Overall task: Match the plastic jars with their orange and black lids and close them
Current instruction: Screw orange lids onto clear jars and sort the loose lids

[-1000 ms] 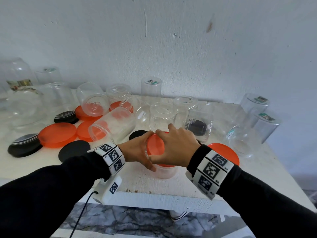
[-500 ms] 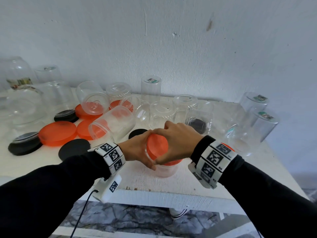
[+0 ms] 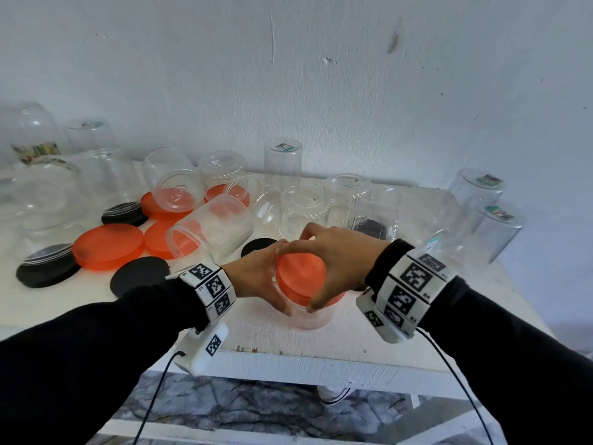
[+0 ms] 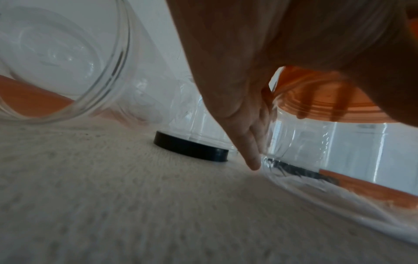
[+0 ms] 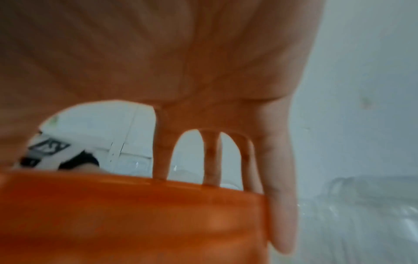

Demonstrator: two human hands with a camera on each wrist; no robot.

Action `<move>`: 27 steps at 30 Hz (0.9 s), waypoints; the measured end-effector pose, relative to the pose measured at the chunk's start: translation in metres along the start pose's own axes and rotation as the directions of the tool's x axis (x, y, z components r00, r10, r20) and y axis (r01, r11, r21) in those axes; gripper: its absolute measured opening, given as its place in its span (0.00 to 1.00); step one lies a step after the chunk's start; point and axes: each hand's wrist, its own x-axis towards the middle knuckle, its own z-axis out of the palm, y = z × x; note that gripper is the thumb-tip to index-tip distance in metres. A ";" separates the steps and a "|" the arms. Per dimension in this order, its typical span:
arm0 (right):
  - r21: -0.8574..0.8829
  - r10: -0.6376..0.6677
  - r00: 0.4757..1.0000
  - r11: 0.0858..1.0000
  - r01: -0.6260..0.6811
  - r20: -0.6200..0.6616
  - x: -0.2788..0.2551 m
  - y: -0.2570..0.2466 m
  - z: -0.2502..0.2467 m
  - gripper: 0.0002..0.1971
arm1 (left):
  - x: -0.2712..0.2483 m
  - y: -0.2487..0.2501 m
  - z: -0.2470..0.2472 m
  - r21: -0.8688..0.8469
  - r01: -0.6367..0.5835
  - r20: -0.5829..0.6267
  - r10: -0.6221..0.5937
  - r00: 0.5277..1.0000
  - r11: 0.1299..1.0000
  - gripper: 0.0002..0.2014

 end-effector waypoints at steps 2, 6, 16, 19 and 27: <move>-0.068 0.040 0.995 0.997 -0.046 -0.089 -0.001 -0.004 0.006 0.44 | 0.001 0.000 0.000 0.027 -0.005 -0.013 0.005 1.000 1.000 0.52; -0.080 0.252 0.938 0.957 -0.277 -0.240 0.001 -0.020 0.023 0.44 | 0.001 0.001 -0.001 0.130 0.012 -0.029 -0.008 1.000 0.991 0.45; 0.038 0.015 0.991 0.999 -0.020 0.130 -0.008 -0.001 -0.007 0.42 | 0.003 -0.005 0.000 0.056 0.032 -0.002 -0.032 1.000 0.998 0.47; -0.182 0.162 0.985 0.968 -0.171 -0.066 -0.004 -0.012 0.000 0.43 | 0.003 -0.004 -0.001 0.061 0.036 -0.004 -0.036 0.999 0.997 0.47; 0.011 -0.037 0.998 0.999 0.036 0.043 -0.004 -0.012 0.001 0.36 | 0.004 -0.003 0.001 0.061 -0.008 0.014 0.008 1.000 0.998 0.49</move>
